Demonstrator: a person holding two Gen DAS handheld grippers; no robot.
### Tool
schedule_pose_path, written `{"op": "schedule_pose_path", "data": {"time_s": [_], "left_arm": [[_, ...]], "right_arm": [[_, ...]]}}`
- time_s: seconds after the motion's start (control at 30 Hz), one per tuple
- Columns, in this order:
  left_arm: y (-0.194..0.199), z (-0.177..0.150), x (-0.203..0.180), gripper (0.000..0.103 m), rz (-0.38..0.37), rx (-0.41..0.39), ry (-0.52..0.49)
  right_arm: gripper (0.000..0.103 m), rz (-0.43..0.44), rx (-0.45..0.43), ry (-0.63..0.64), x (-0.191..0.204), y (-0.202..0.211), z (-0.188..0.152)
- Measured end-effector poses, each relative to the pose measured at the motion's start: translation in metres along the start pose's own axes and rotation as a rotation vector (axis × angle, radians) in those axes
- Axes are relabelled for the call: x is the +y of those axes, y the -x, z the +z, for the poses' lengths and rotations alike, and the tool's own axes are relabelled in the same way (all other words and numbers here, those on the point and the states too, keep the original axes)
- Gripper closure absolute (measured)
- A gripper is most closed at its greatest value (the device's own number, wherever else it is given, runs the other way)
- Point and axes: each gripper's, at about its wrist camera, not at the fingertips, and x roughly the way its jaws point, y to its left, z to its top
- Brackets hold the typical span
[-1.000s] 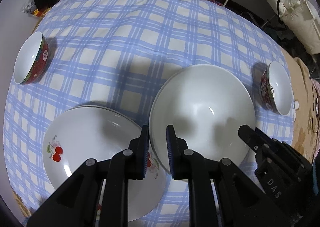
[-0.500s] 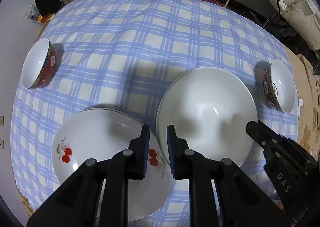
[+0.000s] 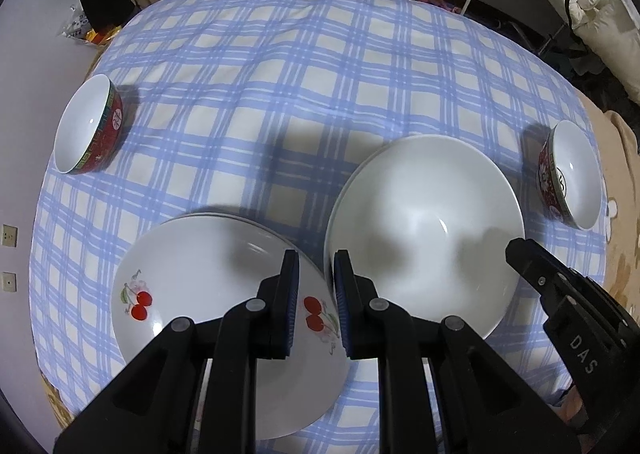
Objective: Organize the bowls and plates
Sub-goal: 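Lower the white bowl onto the cloth and open both tools, then reach both tools to the bowl with the red character and close on its rim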
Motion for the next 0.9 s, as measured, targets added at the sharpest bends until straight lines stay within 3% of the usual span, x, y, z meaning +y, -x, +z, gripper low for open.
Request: {"op": "schedule_pose_path", "data": {"time_s": [0.3,0.5,0.57,0.63,0.77,0.9], "left_arm": [[0.019,0.007,-0.005,0.084,0.06,-0.056,-0.06],[0.032,0.021,-0.014,0.079,0.033,-0.07,-0.092],[0.036,0.026,-0.021,0.075,0.031,-0.085,-0.112],[0.04,0.029,-0.03,0.058,0.033,-0.1,-0.131],[0.048,0.033,-0.051,0.04,0.084,-0.161,-0.168],[0.047,0.042,-0.077,0.03,0.077,-0.167,-0.217]], "right_arm": [[0.089,0.024,-0.05,-0.047,-0.012,0.017,0.009],[0.087,0.022,-0.152,-0.045,-0.018,0.05,0.022],[0.082,0.005,-0.18,-0.038,-0.023,0.06,0.026],[0.068,-0.004,-0.21,-0.036,-0.029,0.07,0.032],[0.058,-0.042,-0.25,-0.058,-0.048,0.087,0.041],[0.032,-0.078,-0.265,-0.067,-0.069,0.096,0.048]]}}
